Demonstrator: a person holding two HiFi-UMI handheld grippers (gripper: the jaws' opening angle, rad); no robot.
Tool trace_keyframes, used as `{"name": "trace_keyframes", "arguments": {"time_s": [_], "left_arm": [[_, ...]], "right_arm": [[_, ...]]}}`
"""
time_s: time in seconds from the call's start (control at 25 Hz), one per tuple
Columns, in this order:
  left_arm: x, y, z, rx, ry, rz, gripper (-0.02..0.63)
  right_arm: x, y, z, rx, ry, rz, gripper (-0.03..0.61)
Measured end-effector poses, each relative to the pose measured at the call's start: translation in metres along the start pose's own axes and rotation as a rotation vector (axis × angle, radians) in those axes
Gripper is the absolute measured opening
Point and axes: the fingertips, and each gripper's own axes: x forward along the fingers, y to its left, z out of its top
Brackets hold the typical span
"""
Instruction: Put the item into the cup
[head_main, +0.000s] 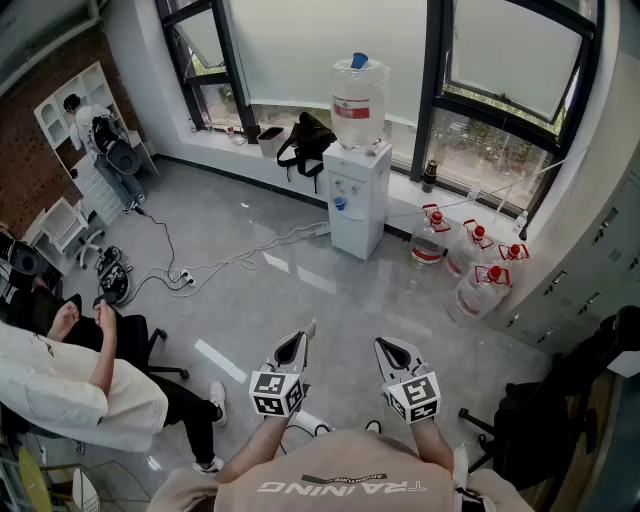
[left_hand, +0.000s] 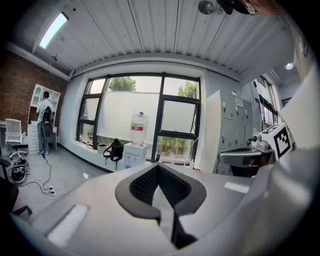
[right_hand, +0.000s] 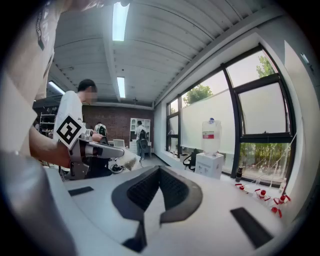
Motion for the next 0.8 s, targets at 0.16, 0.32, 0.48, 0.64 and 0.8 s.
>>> {"name": "trace_keyframes", "arguments": {"time_s": [0.16, 0.32, 0.48, 0.64, 0.8], "left_arm": [[-0.003, 0.0, 0.001, 0.003, -0.006, -0.006, 0.009], [-0.01, 0.002, -0.004, -0.008, 0.005, -0.008, 0.009], [-0.013, 0.01, -0.008, -0.016, 0.016, -0.008, 0.009], [-0.013, 0.013, -0.009, -0.016, 0.024, -0.016, 0.009], [-0.016, 0.019, -0.013, -0.013, 0.036, -0.038, 0.009]], "right_arm": [[0.003, -0.001, 0.002, 0.018, 0.0, -0.001, 0.011], [0.005, 0.007, 0.001, 0.02, 0.011, 0.005, 0.011], [0.007, 0.014, 0.002, 0.018, 0.0, -0.005, 0.011], [0.009, 0.011, 0.0, 0.026, -0.006, -0.045, 0.011], [0.012, 0.014, -0.005, 0.051, 0.0, -0.088, 0.012]]}}
